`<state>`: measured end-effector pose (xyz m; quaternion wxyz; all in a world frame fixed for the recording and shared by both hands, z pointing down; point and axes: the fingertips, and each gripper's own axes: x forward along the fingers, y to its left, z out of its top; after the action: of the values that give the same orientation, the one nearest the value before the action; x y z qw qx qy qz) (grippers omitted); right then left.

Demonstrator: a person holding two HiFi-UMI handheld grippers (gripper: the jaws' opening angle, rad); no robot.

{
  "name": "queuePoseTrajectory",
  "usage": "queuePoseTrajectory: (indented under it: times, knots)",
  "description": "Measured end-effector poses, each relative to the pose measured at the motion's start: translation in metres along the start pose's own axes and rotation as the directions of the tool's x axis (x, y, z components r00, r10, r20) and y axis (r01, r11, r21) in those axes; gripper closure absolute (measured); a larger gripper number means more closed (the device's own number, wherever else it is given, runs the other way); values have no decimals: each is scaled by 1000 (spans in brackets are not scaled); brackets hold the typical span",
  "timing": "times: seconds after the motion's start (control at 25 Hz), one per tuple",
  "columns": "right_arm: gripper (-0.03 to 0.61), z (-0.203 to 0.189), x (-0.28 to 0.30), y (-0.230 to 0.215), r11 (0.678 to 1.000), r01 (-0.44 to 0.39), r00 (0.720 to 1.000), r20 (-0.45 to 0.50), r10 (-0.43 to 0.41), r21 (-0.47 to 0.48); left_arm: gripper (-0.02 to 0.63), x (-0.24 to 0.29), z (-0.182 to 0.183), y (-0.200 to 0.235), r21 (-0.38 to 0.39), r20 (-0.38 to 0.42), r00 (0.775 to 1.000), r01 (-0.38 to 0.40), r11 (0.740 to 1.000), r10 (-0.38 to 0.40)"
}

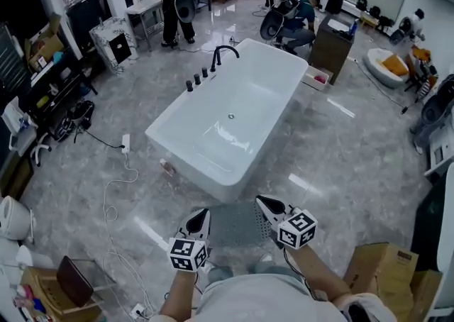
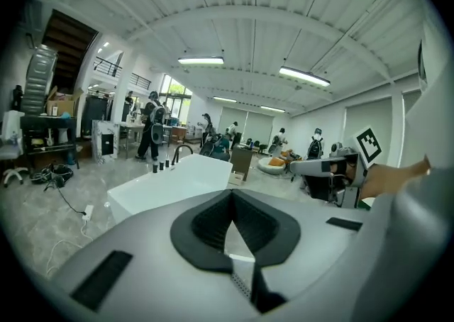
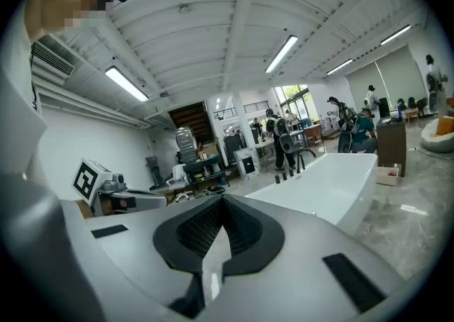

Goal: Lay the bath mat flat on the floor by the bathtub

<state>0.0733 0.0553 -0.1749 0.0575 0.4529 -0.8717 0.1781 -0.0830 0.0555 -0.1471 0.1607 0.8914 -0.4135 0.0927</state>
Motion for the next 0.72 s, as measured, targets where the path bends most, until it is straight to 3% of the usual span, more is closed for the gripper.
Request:
queuePoseTrajectory:
  times: [0.32, 0.72]
  knots:
    - [552, 35, -31, 16, 1000, 10, 997, 71, -9, -13, 598, -29, 32, 4, -32, 74, 997, -23, 999, 25]
    - [552, 42, -35, 33, 1000, 5, 995, 97, -4, -13, 597, -36, 61, -5, -23, 115, 993, -10, 1000, 13]
